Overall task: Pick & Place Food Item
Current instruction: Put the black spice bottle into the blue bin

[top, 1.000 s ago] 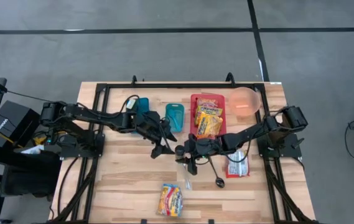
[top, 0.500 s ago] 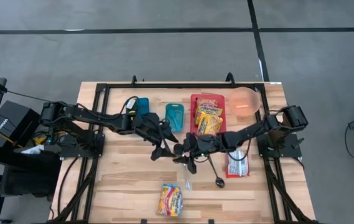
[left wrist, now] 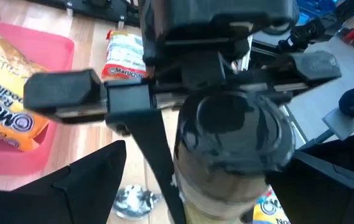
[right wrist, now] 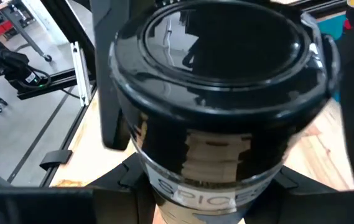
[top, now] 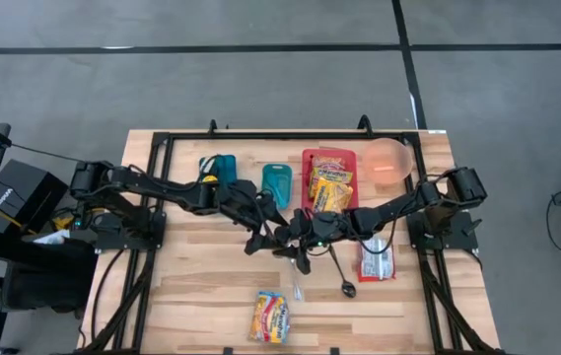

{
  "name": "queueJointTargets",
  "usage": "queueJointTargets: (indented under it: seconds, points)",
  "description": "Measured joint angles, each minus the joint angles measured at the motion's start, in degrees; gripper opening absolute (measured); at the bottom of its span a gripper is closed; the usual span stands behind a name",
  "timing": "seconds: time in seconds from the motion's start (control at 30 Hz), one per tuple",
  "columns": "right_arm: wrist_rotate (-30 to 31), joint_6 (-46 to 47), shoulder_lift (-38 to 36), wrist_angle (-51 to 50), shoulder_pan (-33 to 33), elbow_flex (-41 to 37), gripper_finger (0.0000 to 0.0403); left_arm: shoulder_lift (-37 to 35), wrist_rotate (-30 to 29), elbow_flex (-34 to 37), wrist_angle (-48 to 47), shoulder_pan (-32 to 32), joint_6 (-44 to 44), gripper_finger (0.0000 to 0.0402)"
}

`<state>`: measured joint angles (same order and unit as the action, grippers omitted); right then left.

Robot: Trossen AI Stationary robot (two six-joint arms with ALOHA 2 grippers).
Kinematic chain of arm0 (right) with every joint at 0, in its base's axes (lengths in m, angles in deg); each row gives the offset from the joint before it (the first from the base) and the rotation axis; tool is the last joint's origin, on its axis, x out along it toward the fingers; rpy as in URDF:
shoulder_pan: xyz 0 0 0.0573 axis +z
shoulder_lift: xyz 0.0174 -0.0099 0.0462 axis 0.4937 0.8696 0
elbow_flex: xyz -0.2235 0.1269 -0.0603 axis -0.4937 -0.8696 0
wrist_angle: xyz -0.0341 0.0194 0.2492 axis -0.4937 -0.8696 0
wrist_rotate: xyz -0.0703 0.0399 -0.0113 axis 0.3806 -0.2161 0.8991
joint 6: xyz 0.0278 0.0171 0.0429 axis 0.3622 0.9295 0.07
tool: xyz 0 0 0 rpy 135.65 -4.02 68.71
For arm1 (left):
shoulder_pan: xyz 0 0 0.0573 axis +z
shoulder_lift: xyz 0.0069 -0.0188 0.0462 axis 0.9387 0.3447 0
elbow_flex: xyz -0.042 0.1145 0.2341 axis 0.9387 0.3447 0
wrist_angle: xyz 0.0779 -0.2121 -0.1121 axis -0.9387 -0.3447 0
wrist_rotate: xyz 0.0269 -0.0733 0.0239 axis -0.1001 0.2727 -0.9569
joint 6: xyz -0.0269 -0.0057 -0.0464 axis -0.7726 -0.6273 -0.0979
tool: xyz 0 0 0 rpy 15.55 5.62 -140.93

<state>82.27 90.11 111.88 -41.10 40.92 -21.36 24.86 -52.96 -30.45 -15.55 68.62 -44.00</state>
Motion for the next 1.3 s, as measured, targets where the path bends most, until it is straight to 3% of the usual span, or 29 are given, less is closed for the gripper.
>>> queueJointTargets:
  seconds: [0.47,0.87,1.3]
  points:
    - [0.0,-0.1,0.0,-0.7,-0.2,0.0,0.0166,1.4,0.2,0.0,1.6,0.0,-0.3,0.0364]
    - [0.1,0.1,0.0,-1.0,-0.2,0.0,0.0166,2.1,0.3,0.0,3.4,0.0,-0.8,0.0309]
    - [0.1,0.5,0.0,-1.5,-0.3,0.0,0.0166,2.1,0.1,0.0,3.4,0.0,-1.4,0.0305]
